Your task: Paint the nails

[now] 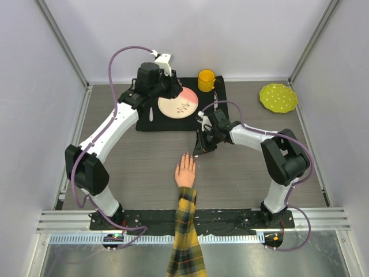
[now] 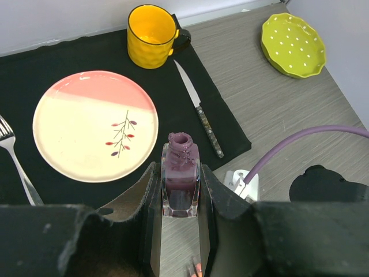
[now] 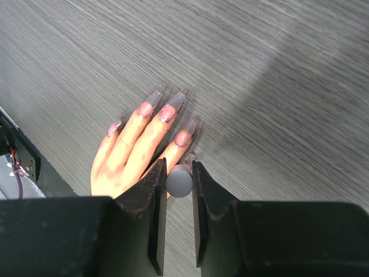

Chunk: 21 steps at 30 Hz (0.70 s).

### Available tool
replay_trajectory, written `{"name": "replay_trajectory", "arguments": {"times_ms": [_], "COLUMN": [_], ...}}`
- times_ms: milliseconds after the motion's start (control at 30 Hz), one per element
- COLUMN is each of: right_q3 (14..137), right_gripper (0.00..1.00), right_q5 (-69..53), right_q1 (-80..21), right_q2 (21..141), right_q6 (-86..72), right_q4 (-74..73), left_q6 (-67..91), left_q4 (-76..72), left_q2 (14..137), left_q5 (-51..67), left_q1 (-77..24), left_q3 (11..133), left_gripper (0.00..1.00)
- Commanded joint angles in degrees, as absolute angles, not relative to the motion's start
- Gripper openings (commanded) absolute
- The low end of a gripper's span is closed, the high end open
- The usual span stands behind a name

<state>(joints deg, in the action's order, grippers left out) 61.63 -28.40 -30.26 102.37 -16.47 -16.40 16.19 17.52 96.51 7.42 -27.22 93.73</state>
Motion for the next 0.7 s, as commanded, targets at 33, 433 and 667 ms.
{"name": "replay_trajectory", "arguments": {"times_ms": [33,433,667], "right_q3": [64.1,64.8,65.3], "right_gripper": [0.01,0.01,0.01], "right_q5": [-28.9,-28.8,-28.7], "right_q1": [-30.5,-30.5,-30.4], "right_q2": [103.3,103.8,104.4], "right_q6": [-16.9,-16.7,-16.8], "right_q4": [-16.7,-17.1,-17.4], "left_q6": [16.6,16.8,17.0], "left_q4": [16.3,16.1,16.3], "left_q2": [95.5,95.8,96.0], "left_q5": [8.4,8.9,9.1], "left_q1": [-26.5,-26.2,-25.9], "left_q3": [96.1,96.2,96.3], "left_gripper": [0.0,0.0,0.0]}}
